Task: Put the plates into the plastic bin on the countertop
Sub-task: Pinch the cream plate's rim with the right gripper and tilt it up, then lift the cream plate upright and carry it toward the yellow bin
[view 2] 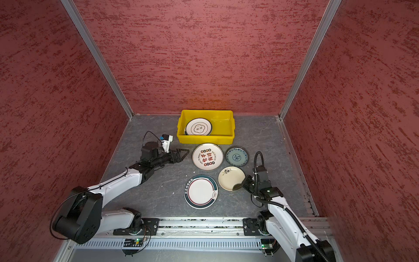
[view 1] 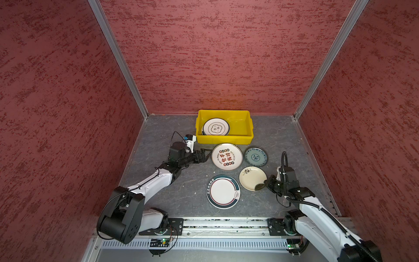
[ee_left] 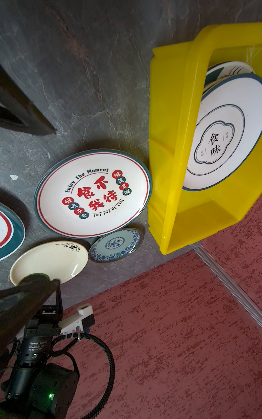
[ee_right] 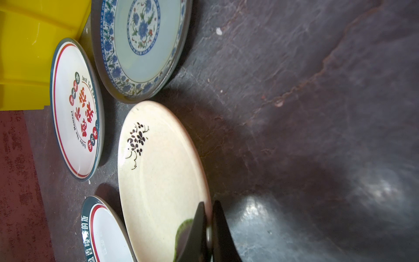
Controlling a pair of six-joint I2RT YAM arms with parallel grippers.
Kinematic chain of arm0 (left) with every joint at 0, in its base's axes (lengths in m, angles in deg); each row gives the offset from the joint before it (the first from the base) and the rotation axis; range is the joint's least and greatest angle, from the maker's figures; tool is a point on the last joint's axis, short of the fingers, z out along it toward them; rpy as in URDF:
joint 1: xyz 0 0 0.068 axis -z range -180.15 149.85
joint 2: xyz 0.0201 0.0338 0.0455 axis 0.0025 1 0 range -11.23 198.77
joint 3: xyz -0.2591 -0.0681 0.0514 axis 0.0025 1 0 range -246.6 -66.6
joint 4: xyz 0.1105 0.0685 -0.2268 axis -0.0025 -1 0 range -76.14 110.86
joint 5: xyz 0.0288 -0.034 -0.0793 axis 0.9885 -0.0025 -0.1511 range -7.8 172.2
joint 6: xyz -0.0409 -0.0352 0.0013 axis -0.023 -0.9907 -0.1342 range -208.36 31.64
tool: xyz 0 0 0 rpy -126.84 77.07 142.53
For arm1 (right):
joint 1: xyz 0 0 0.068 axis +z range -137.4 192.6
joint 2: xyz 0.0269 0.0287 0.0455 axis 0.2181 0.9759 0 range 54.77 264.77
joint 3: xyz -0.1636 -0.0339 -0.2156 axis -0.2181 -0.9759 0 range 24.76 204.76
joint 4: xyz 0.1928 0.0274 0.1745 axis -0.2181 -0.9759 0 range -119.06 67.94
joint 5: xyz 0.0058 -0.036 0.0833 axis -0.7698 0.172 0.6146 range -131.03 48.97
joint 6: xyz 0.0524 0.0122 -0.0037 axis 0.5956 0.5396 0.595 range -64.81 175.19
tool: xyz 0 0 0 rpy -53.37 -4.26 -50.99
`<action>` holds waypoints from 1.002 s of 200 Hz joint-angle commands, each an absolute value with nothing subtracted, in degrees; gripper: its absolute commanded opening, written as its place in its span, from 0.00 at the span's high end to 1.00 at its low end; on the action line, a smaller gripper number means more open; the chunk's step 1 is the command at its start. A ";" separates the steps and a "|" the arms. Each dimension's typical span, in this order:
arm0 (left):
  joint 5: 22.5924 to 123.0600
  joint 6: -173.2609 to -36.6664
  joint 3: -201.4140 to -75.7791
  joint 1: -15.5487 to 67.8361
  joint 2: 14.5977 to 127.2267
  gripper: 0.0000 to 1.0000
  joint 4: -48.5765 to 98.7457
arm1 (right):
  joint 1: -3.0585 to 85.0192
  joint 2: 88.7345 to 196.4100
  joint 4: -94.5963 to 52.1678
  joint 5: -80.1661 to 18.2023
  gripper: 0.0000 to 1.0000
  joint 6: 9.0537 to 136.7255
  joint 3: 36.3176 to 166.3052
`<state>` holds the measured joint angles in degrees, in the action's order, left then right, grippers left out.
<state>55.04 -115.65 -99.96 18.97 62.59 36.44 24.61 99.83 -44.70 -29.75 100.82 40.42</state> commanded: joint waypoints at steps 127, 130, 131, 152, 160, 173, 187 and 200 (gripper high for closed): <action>51.89 -121.03 -96.42 13.33 61.13 0.01 41.64 | 24.22 97.45 -42.20 -22.65 1.00 98.93 50.86; 51.89 -121.09 -96.32 13.25 61.04 0.01 41.69 | 24.22 97.55 -41.99 -22.51 1.00 98.81 50.94; 51.88 -121.12 -96.27 13.19 60.98 0.01 41.74 | 24.21 97.60 -41.92 -22.46 1.00 98.80 50.99; 52.12 -121.49 -95.69 12.40 60.33 0.00 41.92 | 24.20 98.67 -39.51 -20.97 1.00 98.22 51.94; 52.16 -121.62 -95.44 12.16 60.15 0.01 41.95 | 24.27 99.34 -38.22 -20.32 1.00 98.08 52.32; 52.16 -121.82 -95.27 11.82 59.88 0.01 41.81 | 24.23 100.96 -37.08 -20.03 1.00 97.87 53.53; 52.06 -122.03 -95.25 11.49 59.62 0.00 41.58 | 24.29 103.27 -36.75 -19.63 1.00 96.65 55.69; 52.14 -122.19 -95.11 11.28 59.35 0.01 41.45 | 24.21 105.58 -36.61 -19.66 1.00 95.72 58.14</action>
